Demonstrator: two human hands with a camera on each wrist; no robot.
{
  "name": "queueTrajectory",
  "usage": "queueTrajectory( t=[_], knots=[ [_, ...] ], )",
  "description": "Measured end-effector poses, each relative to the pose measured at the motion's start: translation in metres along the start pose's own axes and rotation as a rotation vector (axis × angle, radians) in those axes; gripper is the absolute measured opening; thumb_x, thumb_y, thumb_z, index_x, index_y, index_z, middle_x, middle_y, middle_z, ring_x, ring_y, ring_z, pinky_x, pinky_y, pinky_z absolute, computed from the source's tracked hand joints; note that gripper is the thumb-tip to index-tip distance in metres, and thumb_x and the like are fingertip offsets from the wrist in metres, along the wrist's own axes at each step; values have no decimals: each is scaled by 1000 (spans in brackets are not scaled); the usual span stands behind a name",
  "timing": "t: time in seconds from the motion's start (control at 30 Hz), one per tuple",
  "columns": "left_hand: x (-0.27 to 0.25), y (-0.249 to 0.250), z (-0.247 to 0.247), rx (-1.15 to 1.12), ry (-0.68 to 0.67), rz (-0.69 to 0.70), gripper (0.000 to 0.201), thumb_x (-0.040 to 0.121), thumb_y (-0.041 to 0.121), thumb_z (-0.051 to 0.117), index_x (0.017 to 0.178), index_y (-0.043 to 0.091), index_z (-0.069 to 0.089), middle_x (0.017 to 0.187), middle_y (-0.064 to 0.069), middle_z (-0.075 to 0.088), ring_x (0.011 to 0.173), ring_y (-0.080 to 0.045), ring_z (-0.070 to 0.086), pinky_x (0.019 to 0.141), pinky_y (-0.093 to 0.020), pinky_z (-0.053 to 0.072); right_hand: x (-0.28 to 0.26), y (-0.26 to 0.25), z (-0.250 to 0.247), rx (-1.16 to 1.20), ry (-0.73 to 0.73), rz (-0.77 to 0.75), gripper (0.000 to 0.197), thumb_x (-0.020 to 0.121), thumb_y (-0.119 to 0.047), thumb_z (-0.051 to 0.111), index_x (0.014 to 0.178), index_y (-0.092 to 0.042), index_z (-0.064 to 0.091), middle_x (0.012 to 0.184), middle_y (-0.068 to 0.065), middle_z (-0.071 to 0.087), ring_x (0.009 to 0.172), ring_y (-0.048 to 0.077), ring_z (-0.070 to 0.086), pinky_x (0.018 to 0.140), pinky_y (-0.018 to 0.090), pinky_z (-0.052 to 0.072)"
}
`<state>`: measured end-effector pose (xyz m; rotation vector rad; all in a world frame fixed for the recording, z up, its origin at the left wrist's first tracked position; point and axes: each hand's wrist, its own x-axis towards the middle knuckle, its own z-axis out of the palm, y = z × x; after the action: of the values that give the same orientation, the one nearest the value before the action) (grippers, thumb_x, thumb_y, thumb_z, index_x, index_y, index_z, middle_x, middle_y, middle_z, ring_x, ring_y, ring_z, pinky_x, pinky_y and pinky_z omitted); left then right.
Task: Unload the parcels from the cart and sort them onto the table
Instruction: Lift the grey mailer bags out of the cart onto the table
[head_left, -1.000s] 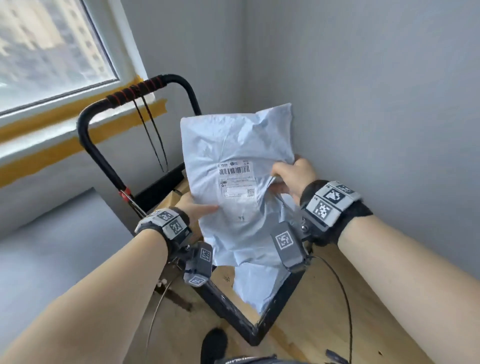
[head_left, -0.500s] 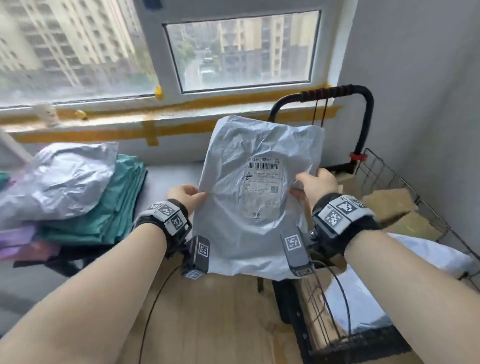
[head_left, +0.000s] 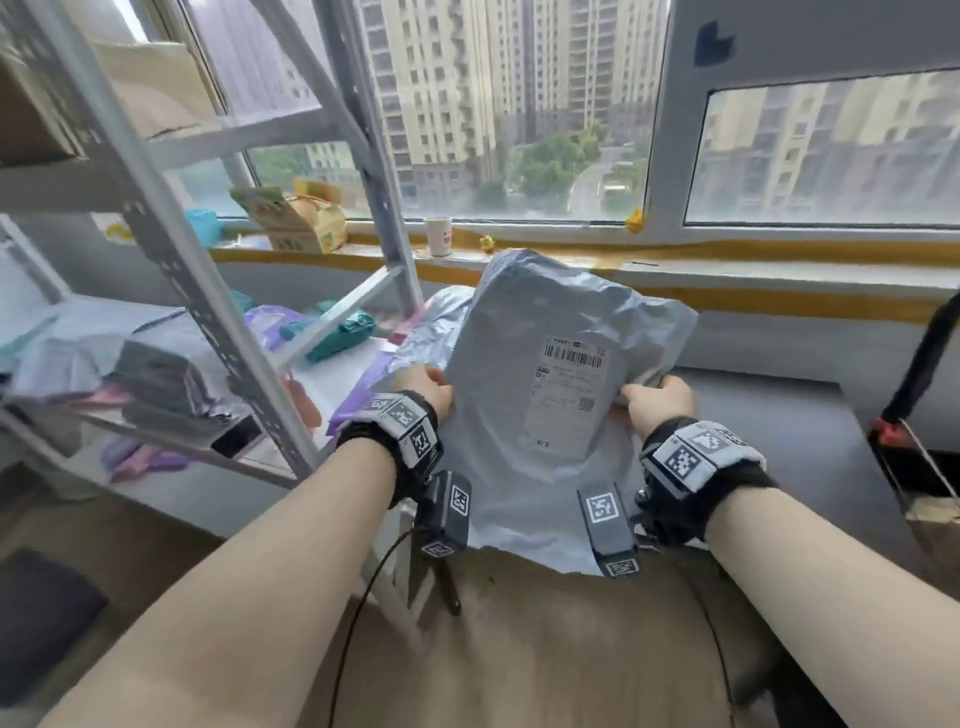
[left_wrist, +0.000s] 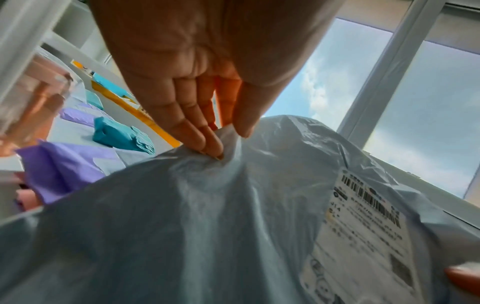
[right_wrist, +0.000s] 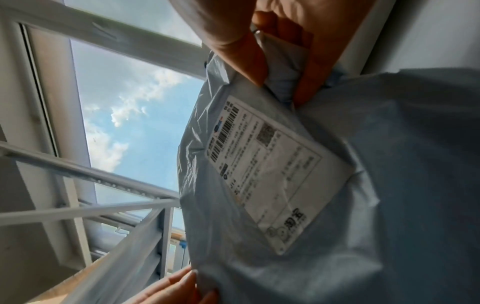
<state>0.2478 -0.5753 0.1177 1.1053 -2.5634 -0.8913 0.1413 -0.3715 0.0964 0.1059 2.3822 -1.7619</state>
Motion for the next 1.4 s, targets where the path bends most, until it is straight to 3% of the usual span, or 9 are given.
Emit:
queueTrajectory(
  t=[0.13,0.47,0.63,0.77,0.83,0.97,1.13,1.23,1.4],
  knots=[
    [36,-36,-34,-58,57,-38,43,84,16,59,125,12,50,119,-7,61,110,-27,58,92,-28,43,-1,-17,59,11,-50,-1,16,79,-9,61,94,-2,62,92,15,64,91,32,62,89,46,51],
    [126,-44,-53,254,-77,-20,44,90,31,55,126,7,54,127,-14,55,116,-28,53,94,-29,43,80,-26,155,130,-180,25,17,53,-18,65,62,-11,52,79,14,63,94,43,64,84,56,52],
    [194,-25,-44,422,-96,-54,54,86,45,53,121,3,56,123,-20,55,110,-30,55,87,-31,45,113,-62,176,176,-187,31,13,74,-5,62,71,2,51,69,11,52,77,28,54,86,57,50],
    [246,-6,-31,507,-148,-72,60,85,51,51,121,3,58,121,-19,57,108,-29,56,83,-29,44,164,-88,188,151,-147,37,28,81,-3,57,60,-10,40,63,7,49,79,25,55,84,47,53],
    [265,0,-20,583,-175,-63,67,85,55,53,133,9,49,136,-17,46,122,-31,47,97,-33,42,186,-97,196,-42,-148,14,7,80,-5,59,79,-7,52,83,11,59,89,28,60,83,39,52],
    [285,-2,15,753,-371,30,91,68,61,69,140,20,32,145,-13,33,130,-34,40,108,-42,36,209,-93,222,-644,-274,-148,80,81,-24,67,146,-22,21,154,13,11,139,38,20,114,46,26],
    [303,-11,40,829,-538,-5,117,46,63,81,139,16,26,144,-15,37,127,-33,44,103,-46,42,217,-88,253,-1064,-647,-379,112,60,-51,81,145,-46,9,157,5,-16,142,42,-13,104,74,12],
    [308,-15,46,889,-594,-36,138,51,62,80,151,18,-4,157,-15,14,141,-31,26,113,-46,30,226,-91,261,-1133,-754,-396,122,53,-44,88,146,-43,9,155,13,-23,139,51,-13,108,70,14],
    [309,-16,60,936,-618,-82,134,60,56,80,150,16,-10,156,-21,10,140,-39,25,112,-51,29,232,-89,272,-1228,-822,-360,124,58,-42,86,148,-39,3,153,20,-25,136,56,-12,107,70,14]
  ],
)
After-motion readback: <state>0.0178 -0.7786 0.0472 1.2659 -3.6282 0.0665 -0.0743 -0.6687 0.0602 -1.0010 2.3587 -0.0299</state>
